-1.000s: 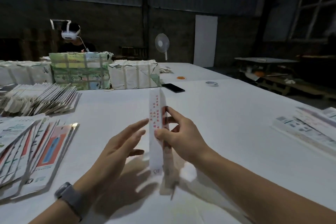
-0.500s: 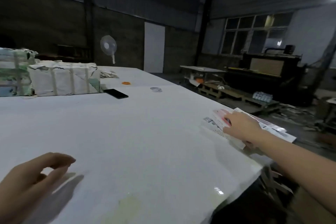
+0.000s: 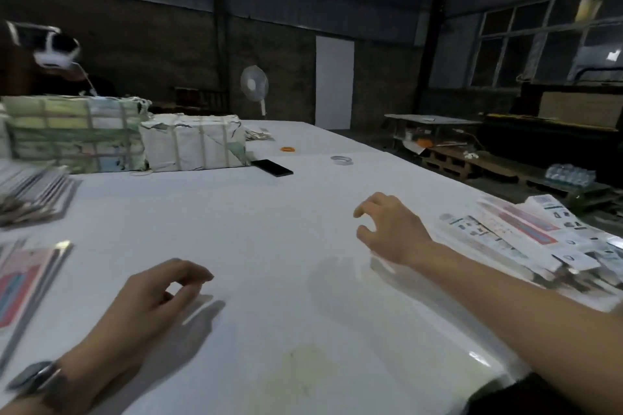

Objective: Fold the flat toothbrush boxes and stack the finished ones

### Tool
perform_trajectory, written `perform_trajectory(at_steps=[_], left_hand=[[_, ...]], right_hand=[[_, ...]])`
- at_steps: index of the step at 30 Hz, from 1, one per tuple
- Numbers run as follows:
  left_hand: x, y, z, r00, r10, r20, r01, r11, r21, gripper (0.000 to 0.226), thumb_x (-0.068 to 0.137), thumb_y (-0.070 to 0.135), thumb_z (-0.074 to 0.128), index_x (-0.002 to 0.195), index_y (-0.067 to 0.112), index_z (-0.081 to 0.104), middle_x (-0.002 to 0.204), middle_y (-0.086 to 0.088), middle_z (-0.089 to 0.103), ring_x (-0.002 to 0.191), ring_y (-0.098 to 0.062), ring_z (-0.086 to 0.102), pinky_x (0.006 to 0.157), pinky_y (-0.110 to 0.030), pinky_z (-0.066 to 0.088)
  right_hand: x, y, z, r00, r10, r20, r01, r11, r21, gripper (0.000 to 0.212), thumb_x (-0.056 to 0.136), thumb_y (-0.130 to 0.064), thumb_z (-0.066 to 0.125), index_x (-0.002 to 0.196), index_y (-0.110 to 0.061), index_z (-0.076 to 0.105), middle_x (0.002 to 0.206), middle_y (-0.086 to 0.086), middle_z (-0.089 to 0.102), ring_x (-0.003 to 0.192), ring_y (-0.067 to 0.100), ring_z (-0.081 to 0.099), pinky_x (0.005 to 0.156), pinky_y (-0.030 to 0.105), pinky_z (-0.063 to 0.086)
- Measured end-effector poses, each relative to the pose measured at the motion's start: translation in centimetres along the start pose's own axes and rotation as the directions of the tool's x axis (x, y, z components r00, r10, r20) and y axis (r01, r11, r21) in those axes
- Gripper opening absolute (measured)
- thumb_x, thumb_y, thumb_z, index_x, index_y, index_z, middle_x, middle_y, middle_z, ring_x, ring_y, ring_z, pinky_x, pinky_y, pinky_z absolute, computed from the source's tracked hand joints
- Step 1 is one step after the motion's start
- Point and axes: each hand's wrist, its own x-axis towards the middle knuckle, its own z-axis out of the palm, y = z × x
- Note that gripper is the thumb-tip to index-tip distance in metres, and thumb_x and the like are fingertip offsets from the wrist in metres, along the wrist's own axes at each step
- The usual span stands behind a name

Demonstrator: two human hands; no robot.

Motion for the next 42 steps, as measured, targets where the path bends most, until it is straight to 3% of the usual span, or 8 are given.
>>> perform_trajectory(at_steps=[7,11,17,21,26,31,38,42], left_hand=[[0.0,1.7,-2.3,0.993,-0.111,-0.026,0.113,0.988,0.101,0.023,0.093,0.005,0.061,0.096,0.024,0.074,0.089,0.011,0.072,0.082,-0.005,0.065,0.077,-0.030,0.053],[0.2,0.8,-3.8,0.975,-0.202,-0.091,0.220,0.931,0.290,0.021,0.091,0.017,0.058,0.103,0.029,0.072,0.089,0.014,0.069,0.089,-0.011,0.064,0.080,-0.036,0.053],[0.3,-2.3,-7.0,0.912,-0.392,-0.122,0.364,0.638,0.678,0.042,0.097,0.028,0.048,0.139,0.024,0.048,0.135,-0.004,0.054,0.122,-0.028,0.048,0.099,-0.040,0.043],[-0.1,-3.9,-8.4,0.848,-0.507,-0.154,0.417,0.459,0.784,0.038,0.104,0.029,0.037,0.140,0.019,0.043,0.138,-0.012,0.049,0.123,-0.036,0.046,0.102,-0.042,0.039],[0.2,-3.5,-8.0,0.861,-0.505,-0.061,0.353,0.507,0.786,0.041,0.095,0.006,0.040,0.134,0.017,0.048,0.142,-0.013,0.045,0.117,-0.039,0.056,0.093,-0.044,0.048],[0.5,-2.8,-8.3,0.891,-0.446,-0.078,0.325,0.511,0.796,0.036,0.094,0.007,0.047,0.129,0.017,0.050,0.136,-0.009,0.040,0.099,-0.037,0.061,0.070,-0.037,0.042],[0.4,-2.7,-8.9,0.906,-0.408,-0.113,0.365,0.617,0.697,0.044,0.085,0.002,0.049,0.126,0.016,0.056,0.141,-0.010,0.043,0.120,-0.034,0.056,0.088,-0.044,0.050],[0.5,-3.1,-9.0,0.905,-0.402,-0.139,0.370,0.582,0.724,0.048,0.085,-0.003,0.050,0.129,0.017,0.051,0.132,-0.007,0.048,0.104,-0.033,0.060,0.079,-0.043,0.050]], right_hand=[[-0.1,-18.8,5.1,0.917,-0.397,0.018,0.361,0.851,0.382,0.027,0.090,-0.036,0.057,0.115,-0.031,0.064,0.118,-0.012,0.058,0.101,0.008,0.048,0.090,0.033,0.045],[-0.2,-23.8,8.2,0.920,-0.392,-0.014,0.343,0.786,0.514,0.026,0.091,-0.031,0.058,0.116,-0.029,0.065,0.113,-0.012,0.060,0.106,0.011,0.053,0.091,0.034,0.046],[-0.4,-23.0,10.2,0.918,-0.396,0.026,0.278,0.690,0.668,0.017,0.083,-0.031,0.054,0.092,-0.042,0.063,0.097,-0.020,0.062,0.094,0.003,0.056,0.085,0.031,0.051],[-0.2,-22.8,10.4,0.920,-0.391,0.029,0.263,0.670,0.695,0.029,0.088,-0.021,0.060,0.082,-0.049,0.058,0.098,-0.020,0.062,0.093,0.001,0.058,0.086,0.031,0.051],[-0.4,-22.9,10.2,0.906,-0.421,0.043,0.274,0.662,0.698,0.030,0.088,-0.021,0.061,0.082,-0.050,0.057,0.098,-0.019,0.062,0.092,0.002,0.059,0.086,0.033,0.051],[-0.6,-22.9,10.0,0.909,-0.415,0.041,0.269,0.657,0.705,0.031,0.089,-0.019,0.062,0.081,-0.049,0.057,0.097,-0.018,0.061,0.091,0.003,0.059,0.086,0.032,0.051],[-0.5,-23.0,9.8,0.905,-0.422,0.050,0.267,0.655,0.707,0.028,0.089,-0.016,0.062,0.084,-0.044,0.060,0.097,-0.018,0.062,0.090,0.004,0.059,0.086,0.032,0.051],[-0.5,-23.0,9.9,0.906,-0.420,0.049,0.262,0.649,0.714,0.027,0.089,-0.016,0.062,0.084,-0.043,0.061,0.097,-0.017,0.062,0.088,0.004,0.059,0.086,0.033,0.051]])
